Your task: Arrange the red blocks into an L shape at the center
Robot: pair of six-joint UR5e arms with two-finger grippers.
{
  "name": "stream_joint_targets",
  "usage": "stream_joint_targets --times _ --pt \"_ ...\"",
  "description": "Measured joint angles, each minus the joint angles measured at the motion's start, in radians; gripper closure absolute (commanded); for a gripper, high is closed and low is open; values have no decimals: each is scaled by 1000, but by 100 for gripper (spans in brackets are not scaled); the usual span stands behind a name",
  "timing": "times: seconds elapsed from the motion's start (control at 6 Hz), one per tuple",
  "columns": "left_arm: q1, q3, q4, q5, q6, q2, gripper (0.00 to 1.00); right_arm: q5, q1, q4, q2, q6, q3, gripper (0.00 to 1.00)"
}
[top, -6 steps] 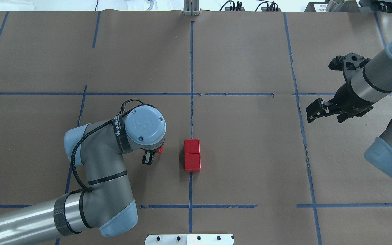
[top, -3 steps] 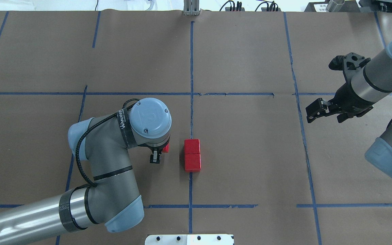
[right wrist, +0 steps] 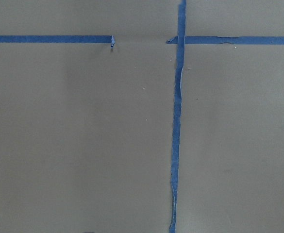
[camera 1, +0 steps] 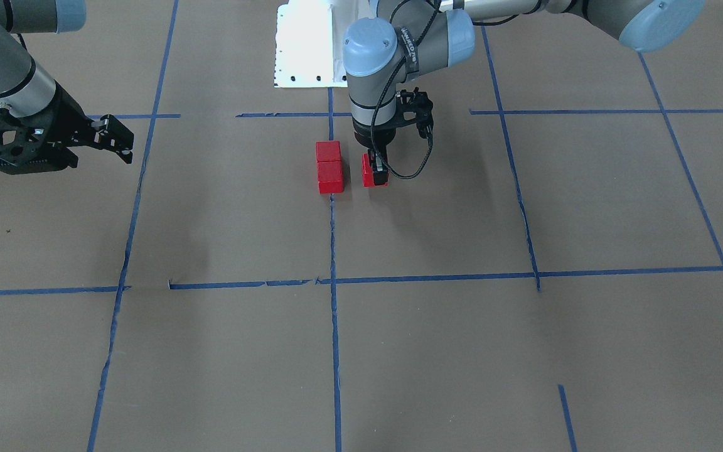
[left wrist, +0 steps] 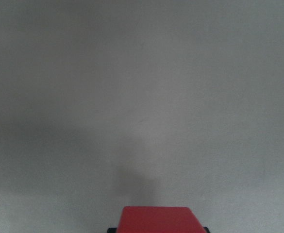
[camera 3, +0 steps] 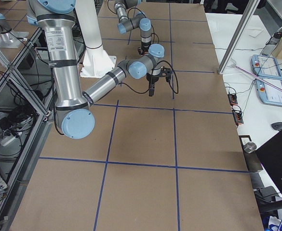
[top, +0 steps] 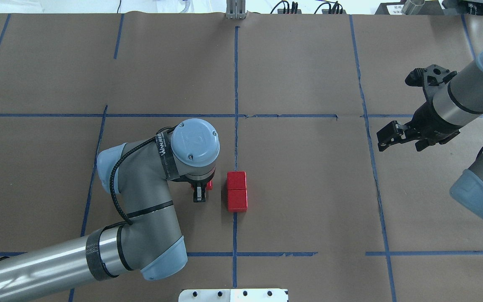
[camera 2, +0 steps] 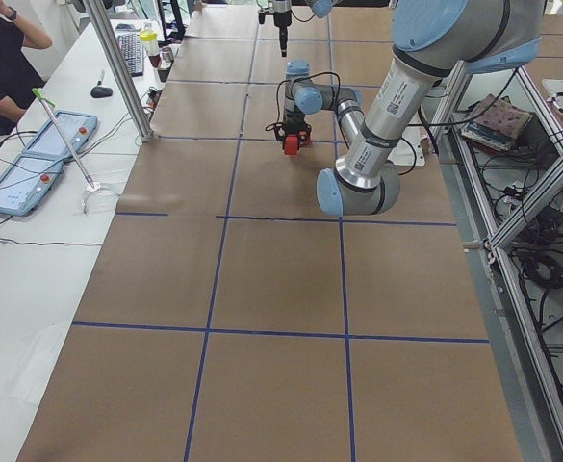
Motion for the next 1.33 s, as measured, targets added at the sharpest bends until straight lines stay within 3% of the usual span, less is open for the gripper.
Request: stream_joint_targets --times 1.33 --pt "5 107 -13 -14 -62 -74 100 -1 0 0 0 13 1 0"
